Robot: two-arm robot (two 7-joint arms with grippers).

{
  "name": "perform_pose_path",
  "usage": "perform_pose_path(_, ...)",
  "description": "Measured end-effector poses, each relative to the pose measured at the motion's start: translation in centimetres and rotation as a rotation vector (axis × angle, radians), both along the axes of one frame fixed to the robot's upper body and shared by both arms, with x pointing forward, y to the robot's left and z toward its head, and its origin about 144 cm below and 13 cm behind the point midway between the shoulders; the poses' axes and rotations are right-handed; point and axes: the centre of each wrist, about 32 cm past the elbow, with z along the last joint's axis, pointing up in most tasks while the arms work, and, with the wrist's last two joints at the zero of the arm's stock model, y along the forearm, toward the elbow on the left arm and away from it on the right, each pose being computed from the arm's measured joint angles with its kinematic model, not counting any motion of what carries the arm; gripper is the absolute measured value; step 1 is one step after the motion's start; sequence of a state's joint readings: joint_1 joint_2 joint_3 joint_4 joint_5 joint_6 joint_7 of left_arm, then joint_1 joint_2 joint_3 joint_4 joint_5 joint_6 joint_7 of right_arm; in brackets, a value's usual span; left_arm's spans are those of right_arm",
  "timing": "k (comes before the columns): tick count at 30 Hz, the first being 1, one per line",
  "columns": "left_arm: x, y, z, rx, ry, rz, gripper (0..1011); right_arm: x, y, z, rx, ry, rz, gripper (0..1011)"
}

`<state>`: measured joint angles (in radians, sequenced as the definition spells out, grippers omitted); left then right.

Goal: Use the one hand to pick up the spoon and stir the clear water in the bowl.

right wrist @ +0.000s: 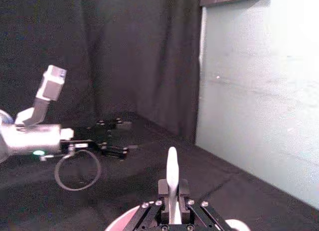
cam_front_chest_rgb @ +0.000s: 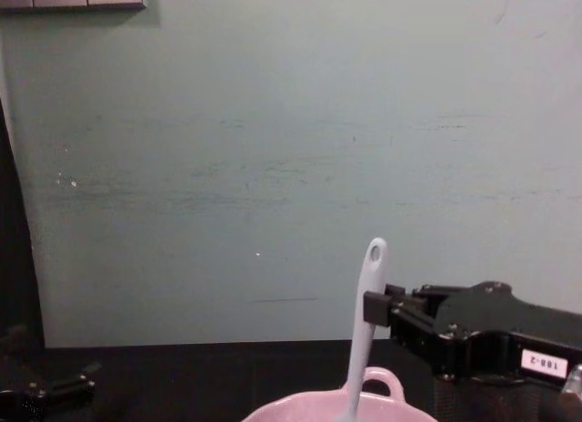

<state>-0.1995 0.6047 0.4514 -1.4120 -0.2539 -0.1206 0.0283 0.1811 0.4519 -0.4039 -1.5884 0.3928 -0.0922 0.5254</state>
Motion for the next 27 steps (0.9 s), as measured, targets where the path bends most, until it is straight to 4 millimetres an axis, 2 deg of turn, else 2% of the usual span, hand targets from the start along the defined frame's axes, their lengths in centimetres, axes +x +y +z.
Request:
perform_pose_path(8,0.0,0.0,0.0,0.0,0.0,0.0,1011,-0.3,1.4,-0.4,0.048,0.032,0.044,123)
perform_pose_path(18,0.0,0.0,0.0,0.0,0.0,0.0,1011,1.6,3.5,-1.3,0.071,-0.03,-0.019,123)
perform_pose_path(22,0.0,0.0,0.0,0.0,0.0,0.0,1011,2.2,3.6,-1.9,0.04,-0.085,-0.07,123)
perform_pose_path(27,0.0,0.0,0.0,0.0,0.0,0.0,1011,2.5,2.9,-2.0,-0.011,-0.148,-0.127,123)
